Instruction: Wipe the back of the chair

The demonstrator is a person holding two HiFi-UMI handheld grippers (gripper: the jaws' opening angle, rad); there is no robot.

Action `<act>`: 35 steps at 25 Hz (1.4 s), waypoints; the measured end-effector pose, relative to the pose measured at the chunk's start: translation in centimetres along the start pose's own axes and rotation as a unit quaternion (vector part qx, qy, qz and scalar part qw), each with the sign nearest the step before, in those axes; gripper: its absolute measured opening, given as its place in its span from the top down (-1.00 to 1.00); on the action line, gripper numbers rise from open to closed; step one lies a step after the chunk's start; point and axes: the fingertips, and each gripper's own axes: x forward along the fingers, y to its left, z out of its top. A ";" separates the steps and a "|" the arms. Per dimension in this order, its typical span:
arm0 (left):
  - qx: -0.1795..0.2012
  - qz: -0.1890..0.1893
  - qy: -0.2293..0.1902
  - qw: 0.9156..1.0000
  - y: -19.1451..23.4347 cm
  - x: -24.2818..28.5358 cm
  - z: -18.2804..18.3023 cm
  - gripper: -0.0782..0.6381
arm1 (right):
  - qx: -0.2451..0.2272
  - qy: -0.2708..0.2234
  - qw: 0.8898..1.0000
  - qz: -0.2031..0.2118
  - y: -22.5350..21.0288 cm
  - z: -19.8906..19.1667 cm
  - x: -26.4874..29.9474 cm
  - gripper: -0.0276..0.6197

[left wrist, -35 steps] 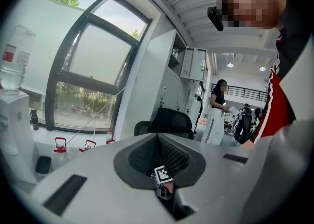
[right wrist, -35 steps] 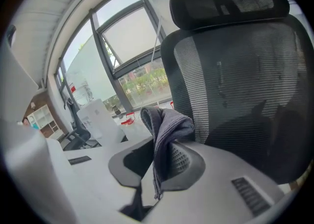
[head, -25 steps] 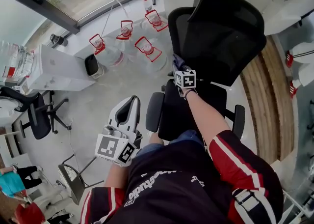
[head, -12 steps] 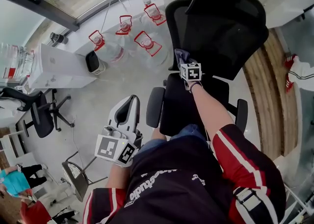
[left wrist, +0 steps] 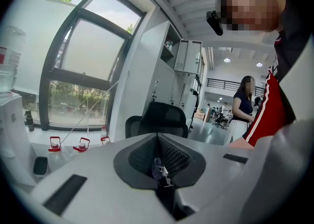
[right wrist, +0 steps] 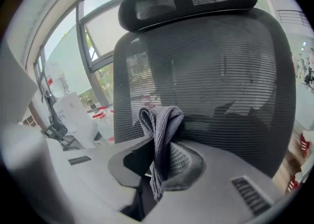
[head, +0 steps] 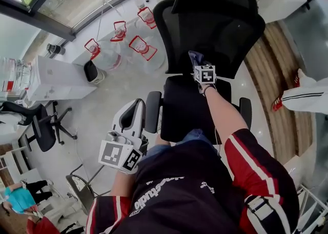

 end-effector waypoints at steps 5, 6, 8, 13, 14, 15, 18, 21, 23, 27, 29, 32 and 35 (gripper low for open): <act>0.010 -0.017 0.001 1.000 -3.3 1.4 -0.1 0.71 | 0.018 -0.004 1.000 -0.022 -5.4 -0.8 -2.2 0.73; 0.011 -0.019 0.001 1.000 -3.9 1.6 -0.1 0.71 | 0.025 -0.003 0.999 -0.033 -6.6 -1.0 -2.9 0.73; 0.013 -0.025 0.001 1.000 -5.2 2.2 -0.2 0.71 | 0.036 -0.002 0.998 -0.051 -9.0 -1.6 -4.3 0.73; 0.023 -0.046 0.003 0.999 -8.9 4.7 -0.8 0.71 | 0.059 -0.002 0.995 -0.075 -15.3 -3.6 -6.3 0.73; 0.024 -0.049 0.004 0.998 -9.7 5.1 -1.0 0.71 | 0.063 -0.001 0.995 -0.083 -16.6 -4.0 -7.0 0.73; 0.025 -0.053 0.005 0.998 -10.4 5.5 -1.1 0.71 | 0.067 0.001 0.994 -0.092 -17.8 -4.4 -7.7 0.73; 0.029 -0.063 0.008 0.998 -12.5 6.5 -1.2 0.71 | 0.077 0.002 0.991 -0.111 -21.4 -5.1 -9.6 0.73; 0.033 -0.074 0.009 0.997 -14.8 7.4 -1.3 0.71 | 0.086 -0.004 0.989 -0.123 -24.3 -5.4 -11.3 0.73; 0.036 -0.082 0.011 0.996 -16.1 7.9 -1.5 0.71 | 0.090 -0.008 0.987 -0.133 -25.7 -5.3 -12.8 0.73; 0.045 -0.099 0.014 0.994 -18.6 8.6 -1.6 0.71 | 0.106 -0.012 0.983 -0.151 -28.4 -6.2 -15.3 0.73; 0.048 -0.106 0.016 0.993 -19.6 8.9 -1.6 0.71 | 0.115 -0.016 0.981 -0.156 -29.5 -6.5 -16.5 0.73; 0.053 -0.113 0.018 0.992 -20.7 9.2 -1.7 0.71 | 0.125 -0.024 0.979 -0.160 -30.4 -7.0 -18.1 0.73; 0.057 -0.118 0.019 0.991 -21.6 9.1 -1.7 0.71 | 0.123 -0.045 0.981 -0.146 -29.9 -6.6 -18.9 0.73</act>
